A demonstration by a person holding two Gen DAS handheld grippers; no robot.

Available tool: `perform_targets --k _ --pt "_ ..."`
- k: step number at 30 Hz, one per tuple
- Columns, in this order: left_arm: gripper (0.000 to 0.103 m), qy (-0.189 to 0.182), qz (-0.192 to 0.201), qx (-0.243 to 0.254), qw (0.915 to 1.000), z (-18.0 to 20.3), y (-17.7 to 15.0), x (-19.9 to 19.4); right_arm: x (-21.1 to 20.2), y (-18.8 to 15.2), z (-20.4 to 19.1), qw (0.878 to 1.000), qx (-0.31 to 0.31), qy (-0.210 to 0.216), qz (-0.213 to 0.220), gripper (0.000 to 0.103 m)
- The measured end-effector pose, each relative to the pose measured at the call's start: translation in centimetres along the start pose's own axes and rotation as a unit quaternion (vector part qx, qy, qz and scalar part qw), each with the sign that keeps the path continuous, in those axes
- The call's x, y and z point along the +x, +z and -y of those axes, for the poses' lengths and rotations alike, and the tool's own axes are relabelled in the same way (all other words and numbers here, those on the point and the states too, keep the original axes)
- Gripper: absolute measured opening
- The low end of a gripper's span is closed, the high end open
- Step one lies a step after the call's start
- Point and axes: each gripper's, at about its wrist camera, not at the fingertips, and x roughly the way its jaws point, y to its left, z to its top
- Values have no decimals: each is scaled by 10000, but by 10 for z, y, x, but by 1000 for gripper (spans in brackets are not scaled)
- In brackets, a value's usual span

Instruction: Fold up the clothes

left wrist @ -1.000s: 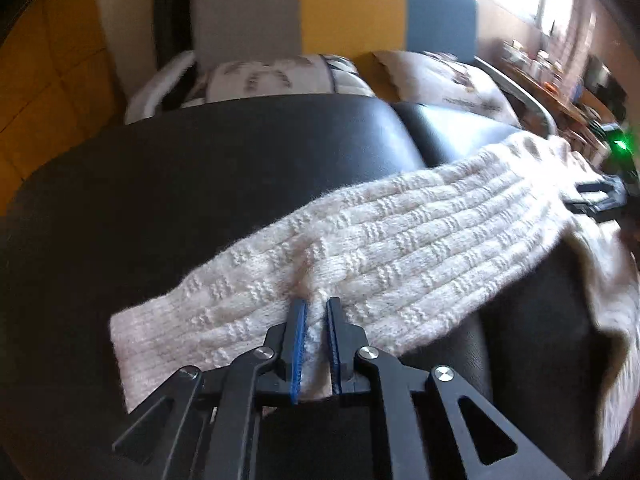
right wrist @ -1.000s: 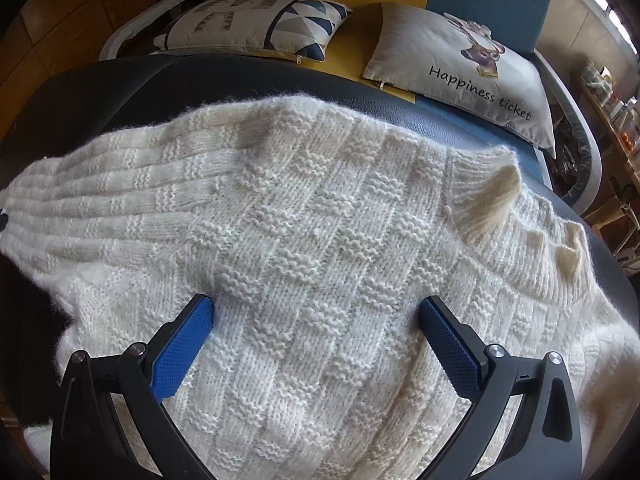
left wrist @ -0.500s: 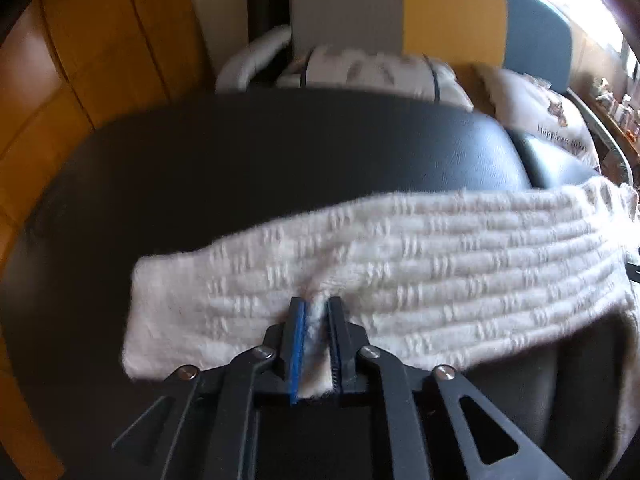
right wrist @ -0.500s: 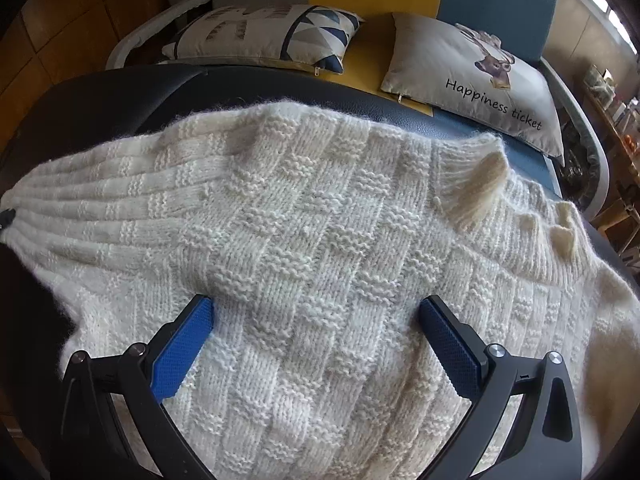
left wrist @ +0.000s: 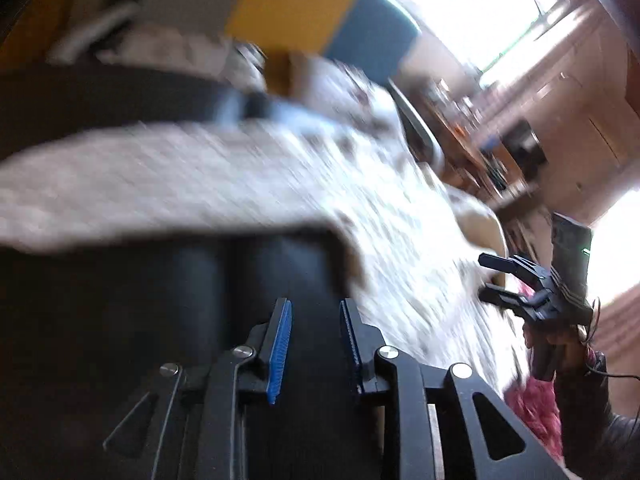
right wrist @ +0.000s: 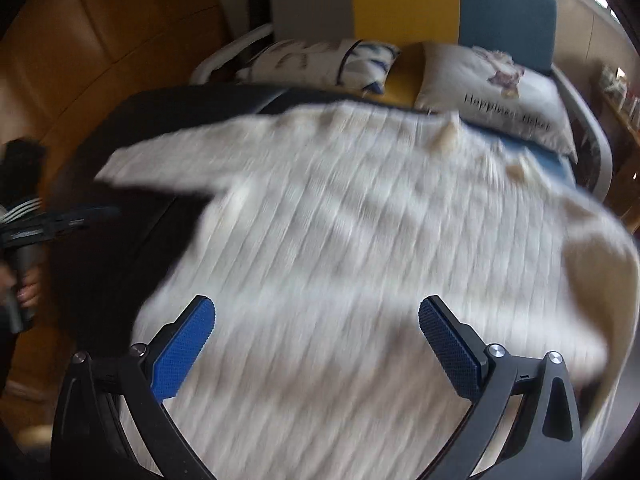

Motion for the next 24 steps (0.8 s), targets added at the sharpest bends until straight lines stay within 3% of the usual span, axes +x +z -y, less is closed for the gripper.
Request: perform_targets --k 3,9,11,12,13,19,23,24 --pt "27 -11 -363 -22 9993 17 -4 38 -11 -43 -4 9993 -98 -79 -343 103" --pt "28 390 -387 122 9984 42 -7 63 -3 -97 12 9948 33 -481 -896 103" --pt "23 534 -395 201 9976 50 -8 68 8 -107 15 9926 57 -573 -1069 103" --pt "9 670 -358 239 9968 53 -7 68 12 -111 15 9921 32 -620 -1089 103" --pt "7 835 -302 276 9957 54 -7 67 11 -113 12 9930 2 -636 -995 103" --pt "3 1756 24 417 9836 60 -2 63 2 -118 2 9947 46 -683 -771 84" --pt "0 2469 125 562 9673 45 5 58 0 -126 -13 9944 213 -782 -674 84" --pt "0 2434 127 671 9675 49 2 56 0 -127 -16 9942 266 -823 -643 86"
